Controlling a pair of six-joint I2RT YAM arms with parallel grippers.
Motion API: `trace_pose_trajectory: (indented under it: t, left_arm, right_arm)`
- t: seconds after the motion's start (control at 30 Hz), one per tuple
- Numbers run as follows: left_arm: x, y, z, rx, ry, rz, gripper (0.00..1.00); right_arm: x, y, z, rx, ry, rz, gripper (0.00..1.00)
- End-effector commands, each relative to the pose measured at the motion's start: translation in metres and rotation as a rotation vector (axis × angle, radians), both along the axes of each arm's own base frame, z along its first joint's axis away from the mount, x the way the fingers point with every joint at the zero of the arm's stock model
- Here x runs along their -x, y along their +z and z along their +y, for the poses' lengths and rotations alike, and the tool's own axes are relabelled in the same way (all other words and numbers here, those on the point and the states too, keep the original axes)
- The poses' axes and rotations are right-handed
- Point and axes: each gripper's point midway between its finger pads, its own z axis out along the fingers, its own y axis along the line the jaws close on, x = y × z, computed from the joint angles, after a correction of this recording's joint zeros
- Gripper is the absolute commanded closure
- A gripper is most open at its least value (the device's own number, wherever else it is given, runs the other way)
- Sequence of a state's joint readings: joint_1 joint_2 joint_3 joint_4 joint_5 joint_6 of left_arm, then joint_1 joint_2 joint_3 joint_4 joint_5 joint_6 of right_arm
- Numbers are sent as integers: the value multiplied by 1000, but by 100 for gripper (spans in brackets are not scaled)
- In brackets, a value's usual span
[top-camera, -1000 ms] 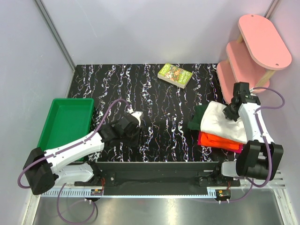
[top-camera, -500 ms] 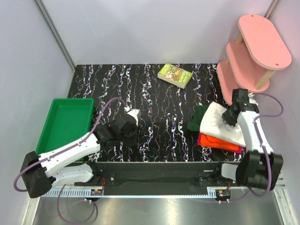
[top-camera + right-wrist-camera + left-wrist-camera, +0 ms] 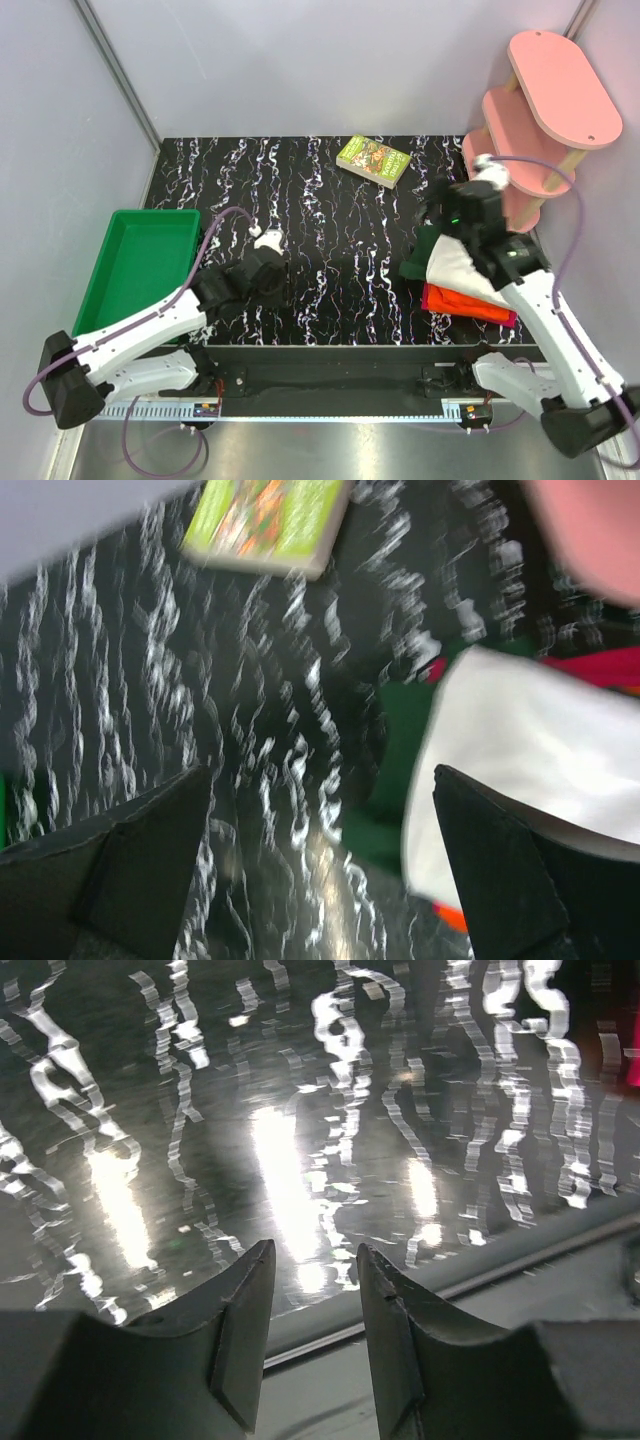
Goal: Fold and stack the t-shirts
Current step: Neatly place the folded tshirt to the corner
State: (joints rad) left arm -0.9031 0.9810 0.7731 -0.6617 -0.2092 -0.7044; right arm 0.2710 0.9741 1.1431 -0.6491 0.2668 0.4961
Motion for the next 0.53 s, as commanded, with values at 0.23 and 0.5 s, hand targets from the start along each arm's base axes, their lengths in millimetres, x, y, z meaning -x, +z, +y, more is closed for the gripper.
trace_pose_trajectory:
  t: [0.23, 0.5]
  left_arm:
    - [-17, -4, 8, -117, 87, 2, 57]
    - [-20, 3, 13, -114, 119, -26, 56]
  right_arm:
    - [19, -57, 146, 475, 174, 66, 0]
    - [43, -79, 218, 661, 323, 21, 0]
